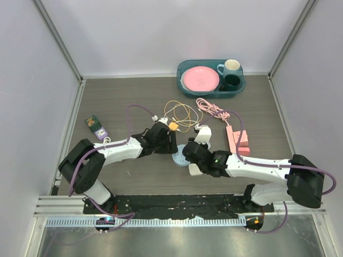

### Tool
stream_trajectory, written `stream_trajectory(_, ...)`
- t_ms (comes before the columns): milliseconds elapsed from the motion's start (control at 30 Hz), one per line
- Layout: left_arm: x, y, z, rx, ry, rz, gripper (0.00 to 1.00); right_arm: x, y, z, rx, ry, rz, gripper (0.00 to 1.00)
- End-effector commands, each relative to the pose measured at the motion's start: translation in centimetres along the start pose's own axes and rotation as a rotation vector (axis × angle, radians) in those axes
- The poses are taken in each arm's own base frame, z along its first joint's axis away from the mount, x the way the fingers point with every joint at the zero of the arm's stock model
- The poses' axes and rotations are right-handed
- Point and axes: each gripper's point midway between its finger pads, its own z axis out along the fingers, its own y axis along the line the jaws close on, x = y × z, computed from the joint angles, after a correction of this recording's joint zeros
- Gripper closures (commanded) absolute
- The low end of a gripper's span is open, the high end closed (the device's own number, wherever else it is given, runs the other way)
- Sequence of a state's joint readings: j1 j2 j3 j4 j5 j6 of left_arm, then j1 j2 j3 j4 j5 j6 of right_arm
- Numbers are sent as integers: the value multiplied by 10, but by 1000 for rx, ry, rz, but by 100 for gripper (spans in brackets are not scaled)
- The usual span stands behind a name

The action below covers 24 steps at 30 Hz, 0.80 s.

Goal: Insert the plug

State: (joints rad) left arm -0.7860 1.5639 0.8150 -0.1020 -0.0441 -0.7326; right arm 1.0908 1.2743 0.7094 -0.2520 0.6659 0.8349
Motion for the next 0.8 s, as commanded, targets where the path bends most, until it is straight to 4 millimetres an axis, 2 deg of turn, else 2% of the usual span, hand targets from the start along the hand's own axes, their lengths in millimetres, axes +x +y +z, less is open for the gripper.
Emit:
stream_trajectory(0,-12,-21,4,65,-13,-15,37,-22,2,0,35,-91,115,99)
stream_trajectory(133,0,-21,8,81,28,-51,45,-15,-3,0,50,-78,124,99)
stream_trajectory(400,5,-22,7,91,35,-119,56,-8,1,0,42,-40,131,99)
stream_trajectory(767,10,-19,5,90,33,-178,59,-2,4,3,52,-15,153,99)
